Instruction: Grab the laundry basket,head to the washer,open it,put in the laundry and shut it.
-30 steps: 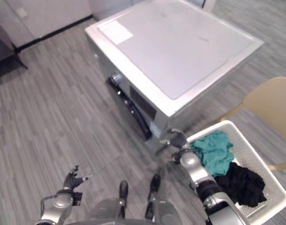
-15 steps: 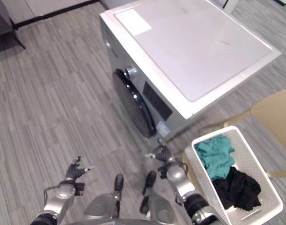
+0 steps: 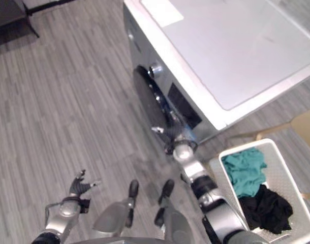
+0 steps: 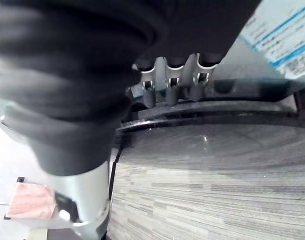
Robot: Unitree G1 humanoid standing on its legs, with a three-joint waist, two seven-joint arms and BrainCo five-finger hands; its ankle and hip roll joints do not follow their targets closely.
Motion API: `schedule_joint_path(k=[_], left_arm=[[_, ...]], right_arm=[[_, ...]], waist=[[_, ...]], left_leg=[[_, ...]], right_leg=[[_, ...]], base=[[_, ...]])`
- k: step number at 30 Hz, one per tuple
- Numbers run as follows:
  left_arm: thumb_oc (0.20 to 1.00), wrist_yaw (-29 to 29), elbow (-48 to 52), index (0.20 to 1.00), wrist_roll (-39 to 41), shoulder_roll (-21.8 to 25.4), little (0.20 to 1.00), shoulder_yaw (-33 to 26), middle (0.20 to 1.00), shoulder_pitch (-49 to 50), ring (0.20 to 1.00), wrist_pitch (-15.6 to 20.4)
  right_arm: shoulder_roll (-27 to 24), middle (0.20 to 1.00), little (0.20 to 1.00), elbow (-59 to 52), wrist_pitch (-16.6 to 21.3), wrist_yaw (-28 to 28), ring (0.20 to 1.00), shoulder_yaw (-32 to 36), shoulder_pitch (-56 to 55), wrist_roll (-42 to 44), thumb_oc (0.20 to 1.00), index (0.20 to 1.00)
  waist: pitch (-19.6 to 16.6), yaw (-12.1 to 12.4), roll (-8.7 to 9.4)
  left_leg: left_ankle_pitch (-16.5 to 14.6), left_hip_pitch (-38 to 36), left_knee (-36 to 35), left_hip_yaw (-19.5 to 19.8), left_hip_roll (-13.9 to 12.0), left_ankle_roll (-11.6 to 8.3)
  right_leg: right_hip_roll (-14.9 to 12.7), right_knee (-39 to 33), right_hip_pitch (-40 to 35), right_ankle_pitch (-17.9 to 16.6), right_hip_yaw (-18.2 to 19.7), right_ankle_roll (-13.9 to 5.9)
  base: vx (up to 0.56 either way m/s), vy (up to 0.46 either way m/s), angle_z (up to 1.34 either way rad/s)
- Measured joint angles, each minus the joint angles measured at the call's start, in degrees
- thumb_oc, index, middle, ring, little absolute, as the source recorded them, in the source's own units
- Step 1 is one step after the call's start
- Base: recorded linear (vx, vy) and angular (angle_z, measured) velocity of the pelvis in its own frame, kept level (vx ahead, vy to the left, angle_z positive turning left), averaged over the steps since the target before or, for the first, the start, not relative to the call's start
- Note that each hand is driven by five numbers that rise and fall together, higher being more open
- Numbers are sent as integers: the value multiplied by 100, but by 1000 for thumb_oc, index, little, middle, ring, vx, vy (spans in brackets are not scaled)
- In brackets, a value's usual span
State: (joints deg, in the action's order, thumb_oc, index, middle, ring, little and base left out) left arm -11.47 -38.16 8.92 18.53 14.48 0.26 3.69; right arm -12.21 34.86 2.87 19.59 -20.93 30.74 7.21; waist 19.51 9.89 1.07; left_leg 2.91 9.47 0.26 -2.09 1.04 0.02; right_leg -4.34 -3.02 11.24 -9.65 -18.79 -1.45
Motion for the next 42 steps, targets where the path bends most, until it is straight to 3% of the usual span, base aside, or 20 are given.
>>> schedule_joint_path(k=[7,13,15,18,20,22,23,25,32,33,35,39,42], left_arm=[[1000,-87,-86,1000,228,0,1000,59,1000,-186,1000,89],[1000,-226,-181,1000,440,-97,1000,187,1000,-522,1000,120],[1000,-227,-228,1000,440,-138,1000,299,1000,-761,1000,131],[1000,-225,-229,1000,448,-151,1000,434,1000,-967,1000,146],[1000,-224,-227,1000,453,-148,1000,451,1000,-1082,1000,146],[1000,-226,-252,1000,455,-144,1000,517,1000,-1120,1000,163],[1000,-227,-272,1000,491,-137,1000,561,1000,-1151,1000,170],[1000,-220,-269,1000,621,-97,1000,586,1000,-1079,1000,215],[1000,-219,-225,1000,620,66,1000,540,1000,-912,1000,240],[1000,-222,-226,1000,617,103,1000,520,1000,-857,1000,232],[1000,-220,-225,1000,614,124,1000,419,1000,-795,1000,193],[1000,-223,-12,1000,592,118,1000,143,1000,-852,1000,117],[1000,-285,353,1000,567,124,1000,132,1000,-1111,1000,83]], right_arm=[[-35,1000,1000,-11,350,358,1000,3,287,92,1000,1000],[236,1000,1000,-292,342,350,1000,-809,337,520,1000,1000],[380,1000,1000,-225,199,34,1000,-1455,675,888,1000,1000],[596,1000,1000,-173,104,-585,1000,-1855,1134,1161,1000,1000],[1119,1000,1000,-409,153,-1018,1000,-2371,1578,1783,1000,1000],[1416,1000,1000,-486,173,-1176,1000,-2510,1781,2078,1000,1000],[1603,1000,1000,-788,287,-1239,1000,-2590,2215,2103,1000,1000],[1532,1000,1000,-980,530,-1217,1000,-2376,2309,2100,1000,1000],[275,1000,1000,-399,498,-798,1000,-1360,1858,2037,1000,1000],[25,1000,1000,-410,395,-731,1000,-1334,1548,2019,1000,1000],[-118,1000,1000,-658,309,-771,1000,-1402,1219,1786,1000,1000],[-691,1000,1000,-1430,96,-1120,1000,-1648,-23,660,1000,1000],[-750,1000,1000,-1848,123,-1232,1000,-1243,-989,212,1000,1000]], waist=[[220,-16,-41],[245,47,-14],[249,220,-18],[313,514,-31],[330,798,-43],[357,1001,-87],[364,1244,-90],[362,1290,-91],[355,1191,-73],[357,1064,-55],[376,1035,7],[393,457,150],[411,204,207]], left_leg=[[-100,569,220,257,-49,-14],[-87,802,306,459,-181,-50],[-115,863,318,775,-205,-125],[-79,955,281,968,-279,-281],[27,1016,287,1232,-369,-449],[74,1017,265,1279,-408,-509],[119,1005,261,1425,-404,-583],[136,908,189,1554,-382,-570],[271,799,59,1483,-109,-389],[314,778,68,1354,-55,-331],[316,737,66,1123,-36,-325],[285,463,31,717,-4,-307],[205,416,49,497,-33,-183]], right_leg=[[-4,199,449,55,-186,52],[125,273,583,122,-420,127],[203,259,591,147,-600,113],[298,245,581,247,-887,242],[395,241,561,350,-1163,386],[404,301,537,416,-1288,478],[405,308,445,491,-1442,471],[326,401,325,580,-1579,426],[-67,752,375,652,-1471,269],[-130,754,401,619,-1325,213],[-165,753,444,564,-1067,137],[-119,419,199,382,-749,10],[-77,411,239,305,-585,33]], base=[[-10,-20,10],[19,-76,6],[40,-115,26],[40,-94,44],[38,-61,62],[62,-81,59],[56,-50,54],[21,-16,51],[-34,18,13],[-39,38,-23],[-37,47,-49],[-64,87,-38],[-71,98,-32]])
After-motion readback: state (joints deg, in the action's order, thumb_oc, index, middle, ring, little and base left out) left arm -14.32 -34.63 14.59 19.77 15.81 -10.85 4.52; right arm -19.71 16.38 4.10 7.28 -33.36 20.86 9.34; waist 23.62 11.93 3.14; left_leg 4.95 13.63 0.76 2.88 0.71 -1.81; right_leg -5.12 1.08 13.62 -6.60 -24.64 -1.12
